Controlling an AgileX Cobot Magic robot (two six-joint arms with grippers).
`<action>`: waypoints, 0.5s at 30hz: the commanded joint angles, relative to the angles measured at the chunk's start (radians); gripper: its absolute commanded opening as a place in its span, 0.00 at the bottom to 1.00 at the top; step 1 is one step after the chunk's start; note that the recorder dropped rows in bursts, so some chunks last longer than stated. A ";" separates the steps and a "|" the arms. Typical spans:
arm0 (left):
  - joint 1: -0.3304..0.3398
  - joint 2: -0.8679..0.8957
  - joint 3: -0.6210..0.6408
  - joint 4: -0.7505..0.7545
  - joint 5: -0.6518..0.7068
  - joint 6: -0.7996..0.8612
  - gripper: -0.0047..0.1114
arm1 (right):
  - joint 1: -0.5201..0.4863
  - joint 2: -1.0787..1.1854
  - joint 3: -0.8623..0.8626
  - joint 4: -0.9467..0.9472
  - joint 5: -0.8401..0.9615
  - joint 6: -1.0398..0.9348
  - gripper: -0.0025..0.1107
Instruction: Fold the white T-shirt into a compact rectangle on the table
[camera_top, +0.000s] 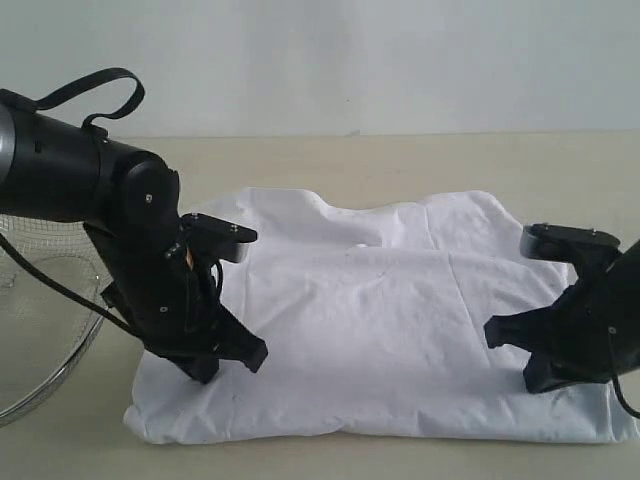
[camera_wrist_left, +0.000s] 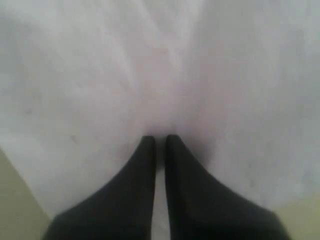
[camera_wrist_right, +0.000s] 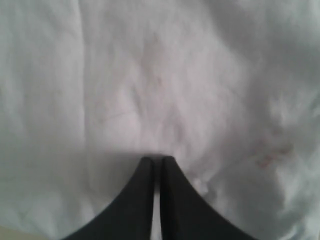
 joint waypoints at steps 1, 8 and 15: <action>-0.008 -0.003 -0.004 -0.005 0.034 0.014 0.08 | 0.002 0.006 0.017 -0.026 0.018 0.008 0.02; -0.008 -0.003 0.024 -0.005 0.067 0.041 0.08 | 0.000 0.036 0.053 -0.047 0.026 0.035 0.02; -0.008 -0.003 0.077 0.020 0.063 0.041 0.08 | 0.000 0.039 0.055 -0.145 0.126 0.113 0.02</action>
